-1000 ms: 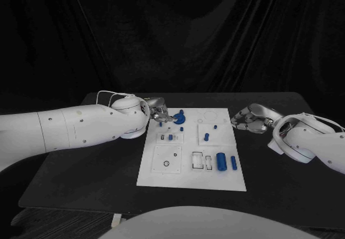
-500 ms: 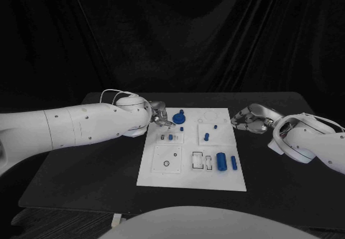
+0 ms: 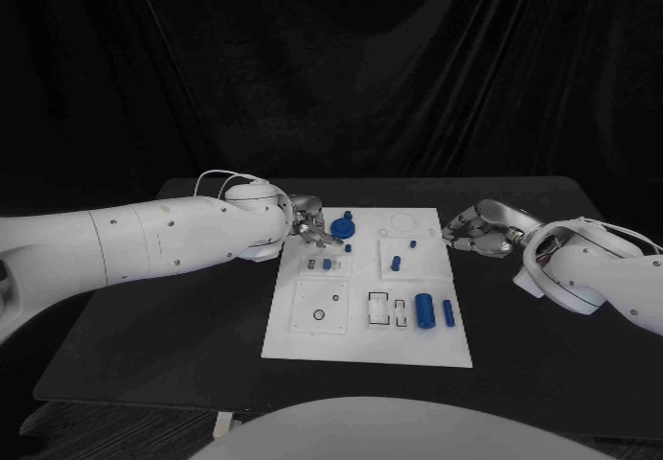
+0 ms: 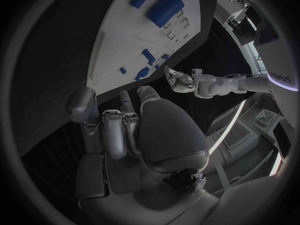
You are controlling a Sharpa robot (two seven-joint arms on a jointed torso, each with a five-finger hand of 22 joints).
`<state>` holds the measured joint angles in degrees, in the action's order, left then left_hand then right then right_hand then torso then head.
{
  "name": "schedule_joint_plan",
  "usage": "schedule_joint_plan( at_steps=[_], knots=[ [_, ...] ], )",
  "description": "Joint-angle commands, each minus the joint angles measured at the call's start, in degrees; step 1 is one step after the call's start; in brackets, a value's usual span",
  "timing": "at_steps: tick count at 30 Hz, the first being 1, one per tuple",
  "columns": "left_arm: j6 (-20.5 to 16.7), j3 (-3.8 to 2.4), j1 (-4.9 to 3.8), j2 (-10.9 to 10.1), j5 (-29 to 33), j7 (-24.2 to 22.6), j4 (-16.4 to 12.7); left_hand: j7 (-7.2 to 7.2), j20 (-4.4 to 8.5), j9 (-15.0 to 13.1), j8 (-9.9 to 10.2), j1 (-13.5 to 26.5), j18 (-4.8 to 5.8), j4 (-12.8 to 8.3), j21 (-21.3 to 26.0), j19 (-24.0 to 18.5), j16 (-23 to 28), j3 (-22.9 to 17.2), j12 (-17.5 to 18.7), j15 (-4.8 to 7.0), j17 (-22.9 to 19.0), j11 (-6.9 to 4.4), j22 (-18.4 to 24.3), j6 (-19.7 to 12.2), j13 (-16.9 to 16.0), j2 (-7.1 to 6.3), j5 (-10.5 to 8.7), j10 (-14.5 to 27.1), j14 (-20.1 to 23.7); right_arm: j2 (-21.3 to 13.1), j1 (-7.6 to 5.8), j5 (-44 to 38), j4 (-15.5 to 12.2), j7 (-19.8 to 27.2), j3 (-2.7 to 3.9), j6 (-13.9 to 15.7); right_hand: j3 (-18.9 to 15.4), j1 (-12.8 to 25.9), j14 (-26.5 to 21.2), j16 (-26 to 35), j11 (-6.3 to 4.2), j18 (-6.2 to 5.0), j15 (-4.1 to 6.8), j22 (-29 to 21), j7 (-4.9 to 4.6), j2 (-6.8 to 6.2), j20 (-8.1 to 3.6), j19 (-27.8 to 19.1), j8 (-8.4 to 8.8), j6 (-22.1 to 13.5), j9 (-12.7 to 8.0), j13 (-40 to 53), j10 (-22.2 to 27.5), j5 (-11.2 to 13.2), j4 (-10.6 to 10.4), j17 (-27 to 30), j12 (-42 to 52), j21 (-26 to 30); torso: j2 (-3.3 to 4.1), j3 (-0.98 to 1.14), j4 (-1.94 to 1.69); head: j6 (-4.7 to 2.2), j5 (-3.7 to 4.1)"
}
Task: Assemble the parts on the task board
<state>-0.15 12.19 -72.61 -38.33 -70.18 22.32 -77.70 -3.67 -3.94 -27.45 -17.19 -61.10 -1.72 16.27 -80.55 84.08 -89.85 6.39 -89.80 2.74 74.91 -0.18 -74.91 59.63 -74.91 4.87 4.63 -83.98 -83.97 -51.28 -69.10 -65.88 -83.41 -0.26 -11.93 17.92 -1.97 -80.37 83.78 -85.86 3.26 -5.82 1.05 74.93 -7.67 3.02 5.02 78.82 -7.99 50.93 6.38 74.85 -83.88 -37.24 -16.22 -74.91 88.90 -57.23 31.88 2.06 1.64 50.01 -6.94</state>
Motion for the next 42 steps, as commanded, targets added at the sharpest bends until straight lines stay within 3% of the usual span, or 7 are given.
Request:
schedule_joint_plan(
  at_steps=[1, 3, 11, 20, 30, 34, 42],
  knots=[
    [6.3, -0.07, -0.32, 0.2, 0.4, -1.4, 0.5, 1.01, 1.15, -5.4, -4.2, 1.4, -0.52, 0.1, 0.1, 0.9, -0.2, 0.8, -0.2, 1.18, 15.1, -0.97, -12.1, 0.2, -15.1, 0.64, -0.53, -6.0, -6.0, -0.7, 0.00, -0.3, -0.9, 0.6, 0.04, 1.9, -0.1, 1.2, 4.5, 0.0, -0.31, -0.42, 0.09, 6.7, -0.04, 0.15, -0.11, 0.1, -0.32, 0.6, 0.1, 13.5, -4.6, 0.7, -0.4, -10.2, 0.1, -0.3, -0.02, 0.03, 0.01, -0.01, 0.21],
    [10.0, -0.07, -0.90, 0.2, 0.4, -0.3, 0.8, 1.90, 1.84, -11.1, -8.2, 1.6, -0.51, 0.1, 0.0, 1.0, -0.2, 1.1, -0.2, 1.67, 15.1, -1.74, -12.2, 0.5, -15.1, 1.13, 0.05, -6.0, -6.0, -1.5, -0.44, -0.3, -1.9, 1.1, 0.04, 3.1, -0.2, 2.1, 4.6, -0.3, -0.23, -0.32, 0.04, 6.8, -0.05, 0.19, -0.08, 0.3, -0.70, 1.3, 0.3, 13.7, -4.8, 1.1, -0.4, -10.4, 0.2, -0.8, -0.05, 0.00, 0.00, -0.01, 0.32],
    [17.0, -0.07, -3.00, 1.3, 0.4, 1.6, 2.1, 2.41, 2.12, -14.6, -9.3, 0.5, -0.59, -0.4, 0.4, 0.7, -0.2, 0.6, -0.2, 2.00, 15.1, -2.15, -12.1, 0.4, -15.1, 1.76, 2.55, -6.0, -6.0, -3.2, -3.04, -0.3, -5.1, 1.2, 0.05, 5.5, -0.2, 2.4, 4.8, -0.6, -0.21, -0.14, 0.02, 7.1, -0.04, 0.11, -0.06, 0.7, -0.93, 1.8, 0.3, 14.0, -5.1, 1.1, -0.3, -10.8, 0.4, -1.7, -0.05, 0.01, 0.00, -0.01, 0.40],
    [19.3, -0.07, -3.51, 3.8, 0.4, 3.8, 4.7, 0.63, 1.37, -8.3, 1.2, -0.6, -0.62, -1.3, 0.7, 0.5, -0.2, -0.4, -0.2, 0.95, 15.1, -0.79, -12.0, -0.1, -15.1, 1.83, 3.03, -6.0, -6.0, -3.3, -3.79, -0.3, -6.1, 0.5, 0.04, 4.8, 0.1, 2.1, 4.8, -0.5, -0.30, -0.16, 0.08, 7.1, 0.05, -0.10, -0.09, 0.8, -0.97, 2.0, 0.3, 14.0, -5.1, 0.5, -0.1, -10.7, 0.4, -1.7, -0.02, 0.01, 0.06, -0.01, 0.15],
    [17.1, -0.05, -3.10, 4.3, 0.4, 3.5, 5.7, 0.46, 1.18, -6.6, 3.4, -1.0, -0.63, -1.8, 0.8, 0.5, -0.2, -1.1, -0.2, 0.91, 15.1, -0.70, -12.0, 0.9, -15.1, 1.77, 3.96, -6.0, -6.0, -2.7, -3.71, -0.3, -6.1, 0.1, 0.04, 4.1, 0.2, 2.0, 4.8, -0.5, -0.31, -0.18, 0.09, 7.1, 0.06, -0.12, -0.10, 0.8, -0.96, 2.0, 0.3, 13.9, -5.0, 0.3, 0.0, -10.6, 0.3, -1.6, 0.00, -0.13, -0.10, -0.01, 0.05],
    [16.1, -0.05, -2.75, 4.4, 0.4, 3.4, 5.9, 0.20, 1.08, -5.9, 4.5, -1.1, -0.71, -2.0, 1.1, 0.3, -0.2, -1.4, -0.2, 0.77, 15.1, -0.50, -11.9, 0.6, -15.1, 1.64, 4.32, -6.0, -6.0, -2.6, -3.63, -0.3, -5.9, 0.1, 0.04, 3.9, 0.3, 2.0, 4.8, -0.5, -0.31, -0.19, 0.09, 7.0, 0.06, -0.12, -0.10, 0.8, -0.96, 2.0, 0.3, 13.9, -5.0, 0.3, 0.0, -10.6, 0.3, -1.6, -0.04, 0.03, -0.07, -0.01, -0.08],
    [14.0, -0.04, -1.88, 4.5, 0.4, 2.5, 5.6, -0.16, 0.87, -5.0, 5.9, -1.0, -0.86, -2.0, 1.8, 0.0, -0.2, -1.6, -0.2, 0.52, 15.1, -0.19, -11.7, 0.2, -15.1, 1.54, 4.63, -6.0, -6.0, -2.3, -3.39, -0.3, -5.5, -0.1, 0.04, 3.3, 0.4, 1.8, 4.7, -0.4, -0.32, -0.21, 0.10, 7.0, 0.06, -0.13, -0.10, 0.8, -0.95, 2.0, 0.3, 13.8, -4.9, 0.2, 0.1, -10.5, 0.3, -1.5, 0.01, 0.02, -0.11, -0.01, 0.01]
  ],
)
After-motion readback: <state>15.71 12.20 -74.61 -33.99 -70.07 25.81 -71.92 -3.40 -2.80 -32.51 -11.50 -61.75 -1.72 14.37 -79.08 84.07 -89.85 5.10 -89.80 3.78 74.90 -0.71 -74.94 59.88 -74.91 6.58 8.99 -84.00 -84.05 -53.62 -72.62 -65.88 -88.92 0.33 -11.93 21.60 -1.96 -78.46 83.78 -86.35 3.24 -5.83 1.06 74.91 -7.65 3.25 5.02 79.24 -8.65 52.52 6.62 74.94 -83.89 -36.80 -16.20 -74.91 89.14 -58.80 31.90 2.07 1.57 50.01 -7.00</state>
